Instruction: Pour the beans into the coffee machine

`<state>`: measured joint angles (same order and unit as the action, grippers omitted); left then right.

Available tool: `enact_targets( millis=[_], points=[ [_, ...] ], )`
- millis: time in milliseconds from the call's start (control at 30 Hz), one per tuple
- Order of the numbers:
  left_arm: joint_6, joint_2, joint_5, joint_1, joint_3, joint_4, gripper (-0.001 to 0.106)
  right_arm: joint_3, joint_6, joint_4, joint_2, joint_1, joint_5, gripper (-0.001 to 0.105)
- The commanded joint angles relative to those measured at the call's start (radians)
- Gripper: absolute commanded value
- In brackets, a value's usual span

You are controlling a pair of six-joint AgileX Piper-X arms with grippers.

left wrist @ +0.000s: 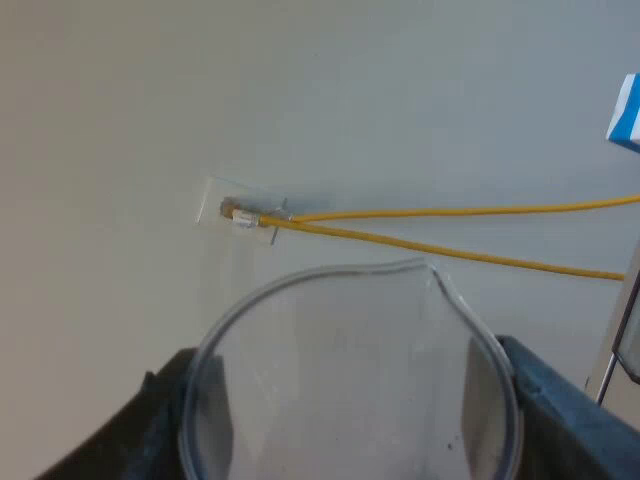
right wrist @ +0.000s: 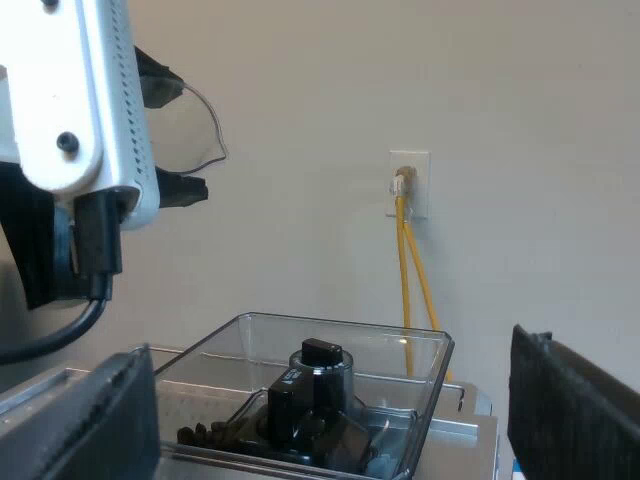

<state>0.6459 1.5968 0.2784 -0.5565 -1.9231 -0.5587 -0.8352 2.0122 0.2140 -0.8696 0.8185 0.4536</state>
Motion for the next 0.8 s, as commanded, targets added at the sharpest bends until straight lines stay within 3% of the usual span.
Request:
enact_targets(
  millis=[33, 133, 333, 500, 600, 800],
  points=[
    [-0.017, -0.007, -0.013, -0.007, -0.007, 0.026, 0.001, -0.009, 0.01, 0.015, 0.004, -0.004, -0.002, 0.074],
    [-0.081, -0.003, -0.012, -0.007, -0.007, 0.028, 0.001, -0.009, 0.01, 0.015, 0.004, -0.004, -0.002, 0.074],
    [-0.126, 0.011, -0.022, -0.007, -0.007, 0.035, 0.001, -0.009, 0.01, 0.015, 0.004, -0.004, -0.002, 0.074],
    [-0.203, 0.018, -0.021, -0.007, -0.007, 0.035, 0.001, -0.009, 0.01, 0.015, 0.004, -0.004, -0.002, 0.074],
    [-0.334, 0.02, -0.021, -0.007, -0.007, 0.035, 0.001, -0.009, 0.01, 0.015, 0.004, -0.004, -0.002, 0.074],
    [-0.466, 0.02, -0.024, -0.007, -0.007, 0.035, 0.001, -0.009, 0.008, 0.015, 0.004, -0.004, -0.002, 0.074]
  ],
)
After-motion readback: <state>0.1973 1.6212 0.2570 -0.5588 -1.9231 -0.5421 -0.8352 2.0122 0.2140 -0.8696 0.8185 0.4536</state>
